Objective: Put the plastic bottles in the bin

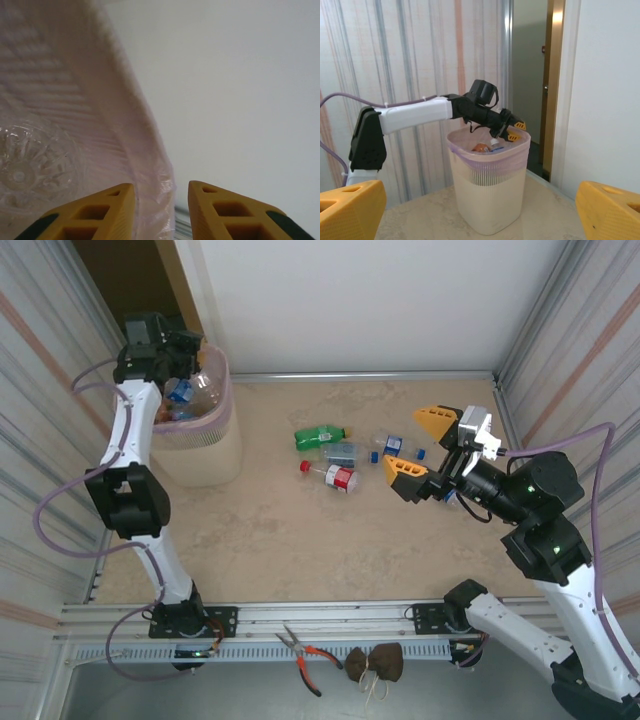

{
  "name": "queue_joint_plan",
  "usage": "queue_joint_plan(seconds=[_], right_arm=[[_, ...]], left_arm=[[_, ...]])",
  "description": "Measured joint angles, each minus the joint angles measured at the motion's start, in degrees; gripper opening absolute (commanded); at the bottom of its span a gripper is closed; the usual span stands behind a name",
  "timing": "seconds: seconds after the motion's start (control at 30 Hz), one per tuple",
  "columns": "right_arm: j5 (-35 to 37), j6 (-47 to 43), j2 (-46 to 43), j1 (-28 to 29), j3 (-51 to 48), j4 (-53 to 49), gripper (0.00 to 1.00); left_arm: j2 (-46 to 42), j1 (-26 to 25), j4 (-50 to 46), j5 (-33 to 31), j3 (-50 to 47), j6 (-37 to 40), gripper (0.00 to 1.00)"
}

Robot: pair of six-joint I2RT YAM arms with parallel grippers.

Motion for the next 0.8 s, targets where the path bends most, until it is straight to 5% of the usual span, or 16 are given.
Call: queue_joint_plan(seconds=[0.33, 0.8], right_arm=[[0.0, 0.0, 0.1, 0.0, 0.0, 0.0, 0.96], [0.8, 0.2, 0.3, 0.0, 0.0, -0.1, 0.95]], left_arm=[[0.4, 3.1, -2.9, -0.2, 4.1, 4.9, 0.34], [1.2, 2.5, -0.3, 1.4, -4.9, 5.8, 0.34]])
